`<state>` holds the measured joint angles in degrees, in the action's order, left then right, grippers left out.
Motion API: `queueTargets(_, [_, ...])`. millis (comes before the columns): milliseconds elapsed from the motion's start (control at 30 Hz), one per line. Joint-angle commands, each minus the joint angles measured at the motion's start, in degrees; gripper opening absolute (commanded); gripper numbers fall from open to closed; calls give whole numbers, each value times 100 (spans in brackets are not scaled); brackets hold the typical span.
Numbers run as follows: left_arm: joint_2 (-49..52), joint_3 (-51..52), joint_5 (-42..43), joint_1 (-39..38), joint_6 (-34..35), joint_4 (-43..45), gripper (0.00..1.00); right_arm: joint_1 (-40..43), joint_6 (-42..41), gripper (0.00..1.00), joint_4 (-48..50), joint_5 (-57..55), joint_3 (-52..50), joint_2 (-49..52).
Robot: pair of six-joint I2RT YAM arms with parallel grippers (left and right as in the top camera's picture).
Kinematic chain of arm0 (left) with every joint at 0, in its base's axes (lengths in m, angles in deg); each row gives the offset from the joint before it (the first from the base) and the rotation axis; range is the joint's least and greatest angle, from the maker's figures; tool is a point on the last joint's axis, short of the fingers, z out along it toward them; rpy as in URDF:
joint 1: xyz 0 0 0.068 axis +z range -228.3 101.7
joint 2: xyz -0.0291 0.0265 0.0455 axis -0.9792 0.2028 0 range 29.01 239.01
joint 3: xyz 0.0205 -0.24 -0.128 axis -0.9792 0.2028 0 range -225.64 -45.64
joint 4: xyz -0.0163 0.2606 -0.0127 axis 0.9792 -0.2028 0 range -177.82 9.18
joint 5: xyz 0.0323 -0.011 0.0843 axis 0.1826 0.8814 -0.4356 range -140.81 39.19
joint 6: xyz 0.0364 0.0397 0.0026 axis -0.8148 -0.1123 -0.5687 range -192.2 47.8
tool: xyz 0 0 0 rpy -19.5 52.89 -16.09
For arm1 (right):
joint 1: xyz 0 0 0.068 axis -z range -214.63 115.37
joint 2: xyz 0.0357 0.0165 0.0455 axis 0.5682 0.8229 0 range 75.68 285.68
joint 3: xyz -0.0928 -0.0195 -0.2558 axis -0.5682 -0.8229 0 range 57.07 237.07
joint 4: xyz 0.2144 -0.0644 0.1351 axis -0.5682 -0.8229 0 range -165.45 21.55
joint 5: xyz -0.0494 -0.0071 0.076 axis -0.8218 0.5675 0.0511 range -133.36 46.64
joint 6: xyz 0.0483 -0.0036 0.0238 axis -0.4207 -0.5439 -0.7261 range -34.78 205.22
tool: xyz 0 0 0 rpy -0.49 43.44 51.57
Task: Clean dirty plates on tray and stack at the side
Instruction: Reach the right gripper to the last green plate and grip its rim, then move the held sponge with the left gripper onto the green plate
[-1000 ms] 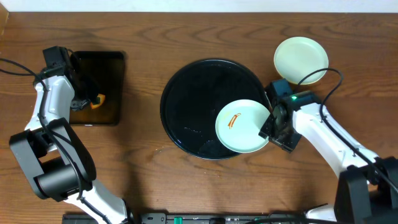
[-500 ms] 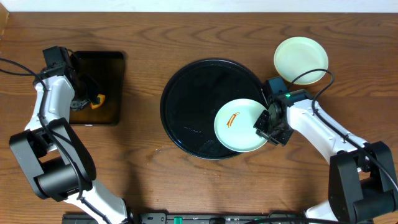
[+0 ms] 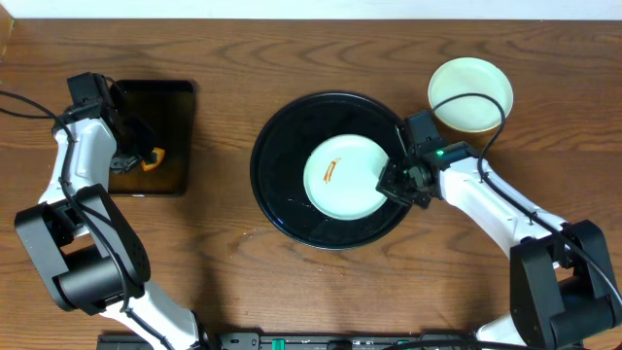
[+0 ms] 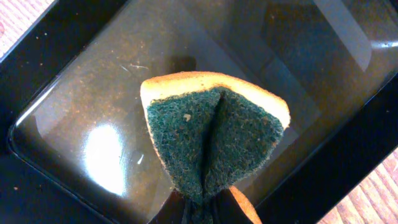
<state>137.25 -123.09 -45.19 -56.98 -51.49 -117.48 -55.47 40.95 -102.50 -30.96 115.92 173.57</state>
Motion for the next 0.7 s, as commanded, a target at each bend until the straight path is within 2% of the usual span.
queueTargets(0, [0, 37, 70, 26, -79, -15, 8, -24, 636, 1, 442, 160, 66, 59])
queueTargets(133, [0, 37, 254, 26, -81, 9, 8, -31, 1106, 1, 310, 315, 636, 424])
queueTargets(433, [0, 37, 254, 26, -81, -11, 8, -17, 2855, 1, -957, 780, 2334, 1762])
queueTargets(567, [0, 37, 374, 24, -179, -33, 8, 2, 2850, 1, -968, 385, 2415, 1956])
queueTargets(667, [-15, 35, 1019, 24, -616, 127, 7, 153, 2852, 1, -852, 763, 2413, 2177])
